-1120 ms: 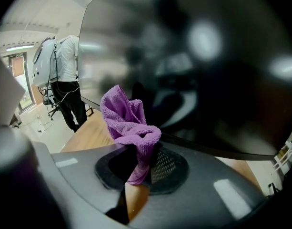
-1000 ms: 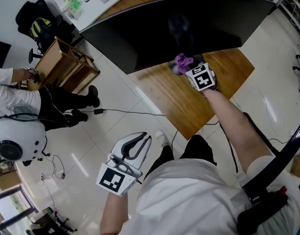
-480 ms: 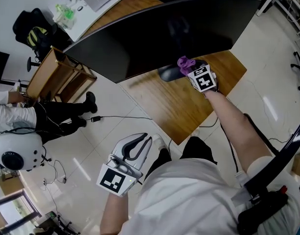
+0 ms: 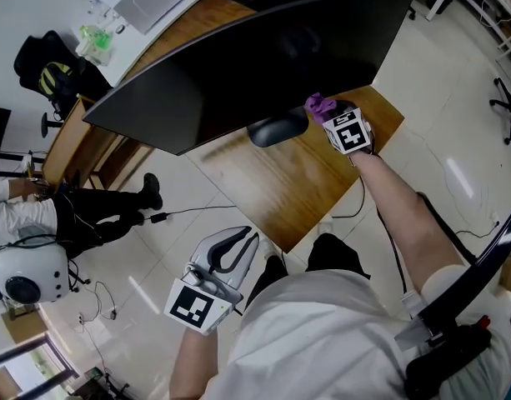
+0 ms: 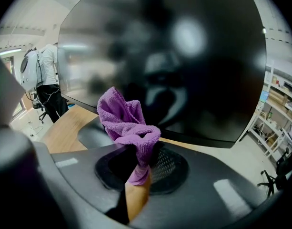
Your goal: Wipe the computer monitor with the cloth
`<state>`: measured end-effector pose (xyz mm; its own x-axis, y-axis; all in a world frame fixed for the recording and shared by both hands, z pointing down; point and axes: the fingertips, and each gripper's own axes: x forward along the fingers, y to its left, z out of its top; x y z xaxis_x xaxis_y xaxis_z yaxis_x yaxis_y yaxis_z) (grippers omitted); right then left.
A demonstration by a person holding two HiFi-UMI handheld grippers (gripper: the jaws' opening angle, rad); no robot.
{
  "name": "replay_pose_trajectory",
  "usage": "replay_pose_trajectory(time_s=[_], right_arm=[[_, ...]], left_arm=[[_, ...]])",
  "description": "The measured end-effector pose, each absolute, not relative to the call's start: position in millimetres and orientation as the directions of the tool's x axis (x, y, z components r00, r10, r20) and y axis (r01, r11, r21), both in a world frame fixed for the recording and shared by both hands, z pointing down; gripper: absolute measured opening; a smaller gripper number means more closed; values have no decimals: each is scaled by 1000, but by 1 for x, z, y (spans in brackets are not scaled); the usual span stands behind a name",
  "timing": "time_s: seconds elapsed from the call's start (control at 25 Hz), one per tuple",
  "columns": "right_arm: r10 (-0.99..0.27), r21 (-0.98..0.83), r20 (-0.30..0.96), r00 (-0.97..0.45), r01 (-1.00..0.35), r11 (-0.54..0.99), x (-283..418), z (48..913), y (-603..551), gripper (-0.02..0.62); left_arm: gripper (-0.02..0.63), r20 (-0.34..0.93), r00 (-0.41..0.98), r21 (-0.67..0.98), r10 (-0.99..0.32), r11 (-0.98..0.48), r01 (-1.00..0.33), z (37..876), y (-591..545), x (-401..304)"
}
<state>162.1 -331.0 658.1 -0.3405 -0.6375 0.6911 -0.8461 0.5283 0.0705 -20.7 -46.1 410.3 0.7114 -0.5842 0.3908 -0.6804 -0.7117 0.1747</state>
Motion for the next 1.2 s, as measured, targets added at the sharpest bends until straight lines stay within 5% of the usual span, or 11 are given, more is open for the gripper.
replay_pose_trajectory(time_s=[1.2], right_arm=[[-687,59,681,-254,-916,397,303,653,-373,48]], left_arm=[[69,405,752,170,-520,-766,-620,405,-92,77]])
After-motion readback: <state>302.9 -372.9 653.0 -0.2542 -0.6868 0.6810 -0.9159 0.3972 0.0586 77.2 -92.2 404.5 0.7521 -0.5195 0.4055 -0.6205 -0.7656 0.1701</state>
